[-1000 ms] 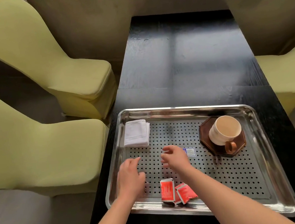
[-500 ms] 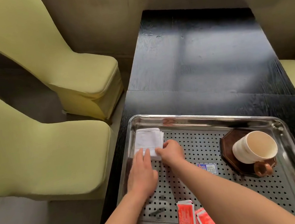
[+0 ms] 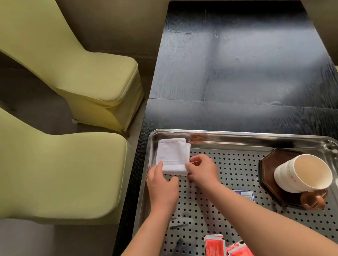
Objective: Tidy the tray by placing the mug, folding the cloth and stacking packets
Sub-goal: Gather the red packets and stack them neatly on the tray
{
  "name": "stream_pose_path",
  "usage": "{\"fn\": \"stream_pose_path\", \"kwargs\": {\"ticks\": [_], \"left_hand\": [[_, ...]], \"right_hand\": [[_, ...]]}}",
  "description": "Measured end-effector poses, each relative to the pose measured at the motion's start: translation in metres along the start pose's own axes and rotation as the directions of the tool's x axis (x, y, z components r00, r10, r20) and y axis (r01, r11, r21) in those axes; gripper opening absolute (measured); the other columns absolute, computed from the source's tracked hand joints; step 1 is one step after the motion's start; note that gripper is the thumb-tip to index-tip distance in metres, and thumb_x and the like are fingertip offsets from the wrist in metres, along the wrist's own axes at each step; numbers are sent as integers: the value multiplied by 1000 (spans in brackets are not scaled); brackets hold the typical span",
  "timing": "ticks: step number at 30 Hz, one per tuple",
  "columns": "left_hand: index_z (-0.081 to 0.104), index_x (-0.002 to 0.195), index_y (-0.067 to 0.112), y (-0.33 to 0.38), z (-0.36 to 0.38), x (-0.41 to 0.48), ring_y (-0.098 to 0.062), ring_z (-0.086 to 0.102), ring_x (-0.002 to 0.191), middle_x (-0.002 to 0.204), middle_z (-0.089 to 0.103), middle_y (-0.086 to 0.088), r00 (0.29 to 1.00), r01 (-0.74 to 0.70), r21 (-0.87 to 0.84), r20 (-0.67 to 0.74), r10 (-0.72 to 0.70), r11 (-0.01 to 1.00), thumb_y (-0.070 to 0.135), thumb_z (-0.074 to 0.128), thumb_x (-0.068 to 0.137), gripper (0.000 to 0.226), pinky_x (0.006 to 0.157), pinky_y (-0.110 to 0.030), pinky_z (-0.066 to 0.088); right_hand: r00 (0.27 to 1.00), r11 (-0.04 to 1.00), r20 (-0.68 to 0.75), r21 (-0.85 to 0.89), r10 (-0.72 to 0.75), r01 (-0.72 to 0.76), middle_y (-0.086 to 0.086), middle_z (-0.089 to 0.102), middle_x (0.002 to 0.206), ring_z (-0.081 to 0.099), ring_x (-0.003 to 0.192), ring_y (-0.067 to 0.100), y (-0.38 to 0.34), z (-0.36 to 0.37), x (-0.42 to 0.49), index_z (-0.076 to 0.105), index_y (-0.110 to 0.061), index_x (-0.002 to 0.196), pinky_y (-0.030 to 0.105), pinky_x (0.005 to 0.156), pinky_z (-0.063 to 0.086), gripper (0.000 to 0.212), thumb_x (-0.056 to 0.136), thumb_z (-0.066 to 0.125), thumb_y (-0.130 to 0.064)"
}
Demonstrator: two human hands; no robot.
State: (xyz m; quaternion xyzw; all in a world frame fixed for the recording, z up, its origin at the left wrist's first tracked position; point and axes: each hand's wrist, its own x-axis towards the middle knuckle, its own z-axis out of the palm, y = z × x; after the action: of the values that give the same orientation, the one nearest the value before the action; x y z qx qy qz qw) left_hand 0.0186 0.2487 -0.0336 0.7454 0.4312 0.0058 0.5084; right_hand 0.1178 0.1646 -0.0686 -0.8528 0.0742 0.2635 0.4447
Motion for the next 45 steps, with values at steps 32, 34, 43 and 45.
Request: {"fn": "stream_pose_path", "kwargs": {"ticks": [32, 34, 43, 45], "left_hand": [[17, 154, 41, -22, 7, -8, -27, -13, 153, 165, -10, -9, 957, -278, 602, 237, 165, 748, 27, 55, 94, 72, 121, -44, 17], [15, 154, 41, -20, 8, -7, -28, -14, 152, 165, -12, -9, 957, -279, 625, 243, 158, 729, 28, 55, 94, 72, 121, -45, 15], [32, 153, 20, -26, 10, 2, -27, -8, 153, 166, -4, -11, 950, -313, 712, 232, 210, 629, 38, 60, 90, 72, 121, -45, 18], [30, 154, 21, -26, 10, 3, -28, -6, 153, 165, -2, -12, 943, -332, 727, 239, 231, 601, 39, 61, 89, 75, 120, -46, 21]], "right_hand": [[941, 827, 161, -449, -299, 340, 9, 50, 118, 48, 112, 27, -12, 3, -2, 58, -9, 111, 42, 97, 44, 24, 103, 44, -27], [944, 818, 121, -474, -308, 327, 8, 51, 123, 46, 116, 27, -16, 2, -2, 59, -11, 118, 41, 96, 45, 26, 102, 47, -27], [666, 235, 549, -655, -505, 718, -8, 30, 163, 31, 139, 33, -47, 25, 12, 34, -28, 151, 49, 104, 32, 55, 103, 29, -52], [696, 232, 583, -673, -419, 703, -10, 25, 165, 30, 139, 32, -47, 30, 22, 25, -30, 156, 50, 106, 27, 62, 101, 22, -59]]}}
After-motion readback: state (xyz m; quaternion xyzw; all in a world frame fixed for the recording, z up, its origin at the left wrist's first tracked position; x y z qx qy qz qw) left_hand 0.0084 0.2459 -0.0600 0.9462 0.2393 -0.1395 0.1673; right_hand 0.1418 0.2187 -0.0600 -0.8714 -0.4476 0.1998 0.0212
